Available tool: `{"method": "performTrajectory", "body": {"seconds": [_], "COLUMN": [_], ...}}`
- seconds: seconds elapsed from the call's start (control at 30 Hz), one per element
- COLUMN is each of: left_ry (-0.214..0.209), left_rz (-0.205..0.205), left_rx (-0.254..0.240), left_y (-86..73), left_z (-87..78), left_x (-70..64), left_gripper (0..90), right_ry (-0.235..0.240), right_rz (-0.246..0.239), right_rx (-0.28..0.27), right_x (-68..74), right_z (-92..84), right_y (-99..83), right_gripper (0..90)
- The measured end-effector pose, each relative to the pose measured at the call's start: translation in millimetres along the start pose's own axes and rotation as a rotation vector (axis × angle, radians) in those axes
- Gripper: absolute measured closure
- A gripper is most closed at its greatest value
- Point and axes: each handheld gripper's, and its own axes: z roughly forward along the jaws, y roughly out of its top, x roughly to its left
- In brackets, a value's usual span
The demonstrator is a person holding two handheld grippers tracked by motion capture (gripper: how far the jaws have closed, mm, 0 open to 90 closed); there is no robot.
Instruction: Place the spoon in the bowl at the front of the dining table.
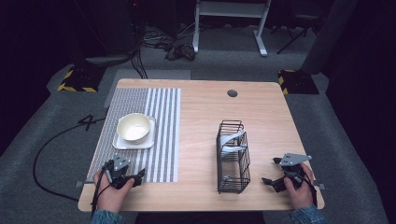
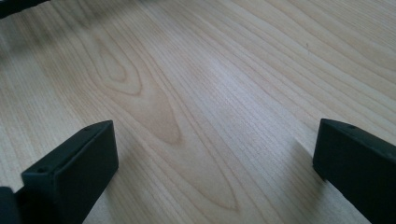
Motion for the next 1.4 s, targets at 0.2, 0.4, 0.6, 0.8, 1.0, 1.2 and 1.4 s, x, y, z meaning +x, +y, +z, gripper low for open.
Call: {"method": "performTrajectory", "body": {"seconds": [0.2, 0.4, 0.6, 0.8, 1.0, 1.2, 1.4], "left_ry": [0.0, 0.0, 0.0, 0.011, 0.002, -0.001, -0.008], "left_rz": [0.0, 0.0, 0.0, -0.016, -0.044, -0.038, -0.032], "left_rx": [0.0, 0.0, 0.0, -0.009, -0.033, -0.077, -0.119], "left_y": [0.0, 0.0, 0.0, -0.4, 2.3, 11.5, 19.6], "left_z": [0.0, 0.0, 0.0, -0.6, -5.7, -18.7, -30.0], "left_x": [0.0, 0.0, 0.0, -1.0, 0.4, -4.5, -11.9], "left_gripper": [19.9, 19.9, 19.9, 21.3, 28.5, 28.6, 28.4], "right_ry": [0.0, 0.0, 0.0, 0.0, 0.0, 0.0, 0.0], "right_rz": [0.0, -0.001, 0.0, 0.0, 0.0, 0.0, -0.001], "right_rx": [0.0, 0.0, 0.0, 0.0, 0.0, 0.0, 0.0], "right_x": [0.0, 0.0, 0.0, 0.0, -0.1, 0.0, -0.1], "right_z": [0.0, 0.0, 0.0, 0.0, 0.0, 0.0, 0.0], "right_y": [0.0, 0.0, 0.0, 0.0, 0.0, 0.0, 0.0], "right_gripper": [0.0, 0.0, 0.0, 0.0, 0.1, 0.0, 0.0]}}
